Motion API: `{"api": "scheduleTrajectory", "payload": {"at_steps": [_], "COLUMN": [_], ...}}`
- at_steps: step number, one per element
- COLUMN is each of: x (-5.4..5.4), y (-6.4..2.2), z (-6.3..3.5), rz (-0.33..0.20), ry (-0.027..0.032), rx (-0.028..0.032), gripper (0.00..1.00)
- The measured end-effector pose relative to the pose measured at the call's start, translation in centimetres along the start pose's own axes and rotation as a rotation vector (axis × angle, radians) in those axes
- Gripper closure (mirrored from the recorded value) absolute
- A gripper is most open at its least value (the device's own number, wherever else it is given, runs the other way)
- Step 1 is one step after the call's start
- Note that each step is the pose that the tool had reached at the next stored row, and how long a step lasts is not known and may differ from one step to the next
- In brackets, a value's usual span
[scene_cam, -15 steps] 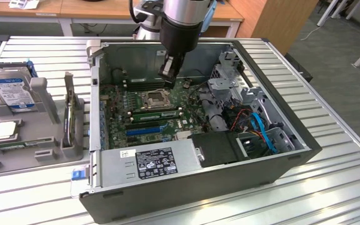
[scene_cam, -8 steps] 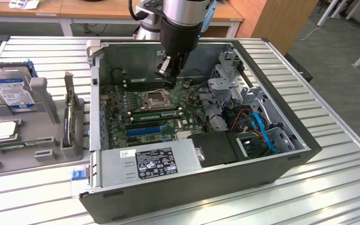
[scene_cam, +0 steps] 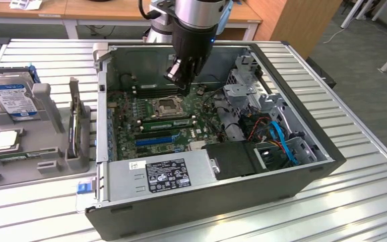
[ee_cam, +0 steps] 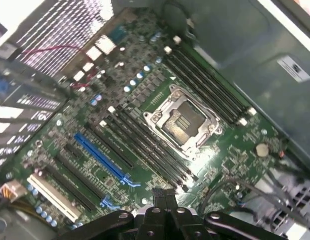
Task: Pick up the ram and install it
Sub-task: 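Press down the ram until it locks into place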
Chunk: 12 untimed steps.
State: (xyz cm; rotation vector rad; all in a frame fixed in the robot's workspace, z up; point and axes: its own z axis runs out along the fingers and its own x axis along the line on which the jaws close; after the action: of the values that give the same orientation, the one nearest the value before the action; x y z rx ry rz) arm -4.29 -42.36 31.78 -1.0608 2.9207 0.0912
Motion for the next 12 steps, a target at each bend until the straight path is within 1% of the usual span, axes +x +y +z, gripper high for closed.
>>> {"api": "scheduleTrajectory", "payload": {"at_steps": [2,4,11,12], "x": [0.0,0.02,0.13,0.18], "y": [0.0,0.01,0.1,0.15], "z": [0.02,0.07,0.12,0.14], "rz": [0.036,0.149,0.237,0.261], "ry": [-0.0016,-0.0066,-0.0105,-0.0116], "rx": [0.0018,0.0076,0.012,0.0132], "gripper": [0.9,0.9,0.9,0.9]}}
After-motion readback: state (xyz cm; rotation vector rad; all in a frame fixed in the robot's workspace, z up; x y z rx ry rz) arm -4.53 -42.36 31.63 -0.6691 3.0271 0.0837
